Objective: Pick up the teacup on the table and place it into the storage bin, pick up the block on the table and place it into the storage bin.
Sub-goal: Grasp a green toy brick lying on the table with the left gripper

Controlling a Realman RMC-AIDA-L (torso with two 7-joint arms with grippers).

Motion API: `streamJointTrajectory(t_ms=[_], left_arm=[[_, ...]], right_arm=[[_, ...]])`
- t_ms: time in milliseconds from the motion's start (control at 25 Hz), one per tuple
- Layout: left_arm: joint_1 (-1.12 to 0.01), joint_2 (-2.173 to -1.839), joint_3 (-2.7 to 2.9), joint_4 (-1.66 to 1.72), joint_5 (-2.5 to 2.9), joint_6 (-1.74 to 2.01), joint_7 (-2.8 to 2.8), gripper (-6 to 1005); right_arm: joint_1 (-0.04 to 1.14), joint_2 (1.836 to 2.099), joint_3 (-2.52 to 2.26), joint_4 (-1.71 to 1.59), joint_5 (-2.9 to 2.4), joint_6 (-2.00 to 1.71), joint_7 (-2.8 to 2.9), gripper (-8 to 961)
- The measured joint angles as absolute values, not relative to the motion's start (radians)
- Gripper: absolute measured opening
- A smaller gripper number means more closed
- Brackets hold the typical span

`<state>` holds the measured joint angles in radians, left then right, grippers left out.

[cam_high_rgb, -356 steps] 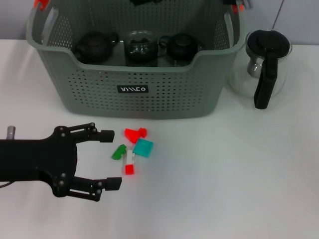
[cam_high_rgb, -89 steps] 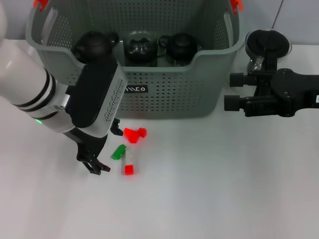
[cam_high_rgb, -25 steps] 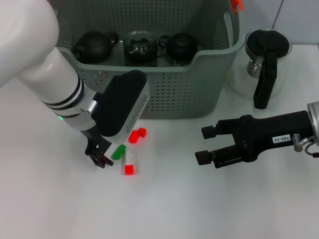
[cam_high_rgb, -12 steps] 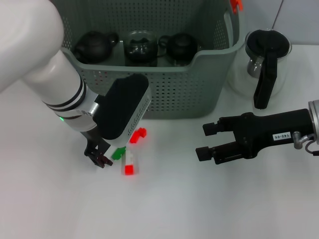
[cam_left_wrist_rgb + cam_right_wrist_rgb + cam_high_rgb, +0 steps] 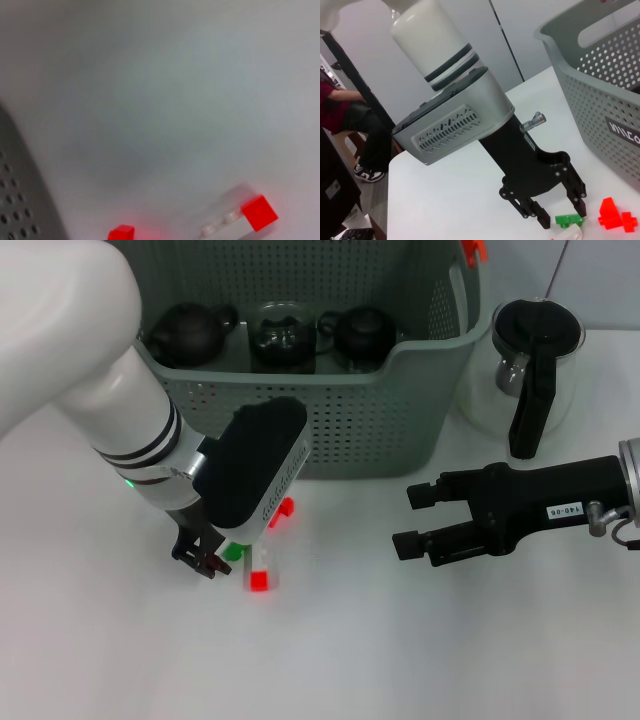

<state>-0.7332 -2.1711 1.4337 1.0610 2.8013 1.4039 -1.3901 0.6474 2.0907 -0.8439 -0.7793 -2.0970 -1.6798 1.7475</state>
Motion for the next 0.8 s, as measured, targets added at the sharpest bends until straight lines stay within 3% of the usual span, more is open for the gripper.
streamJointTrajectory(t_ms=[800], left_arm=[[-0.76,-2.171,1.439,1.033,2.801,1.393,-1.394,554]], right_arm=[[0.645,2.091,-0.844,-0.779,-2.097,-1.673,1.746,927]])
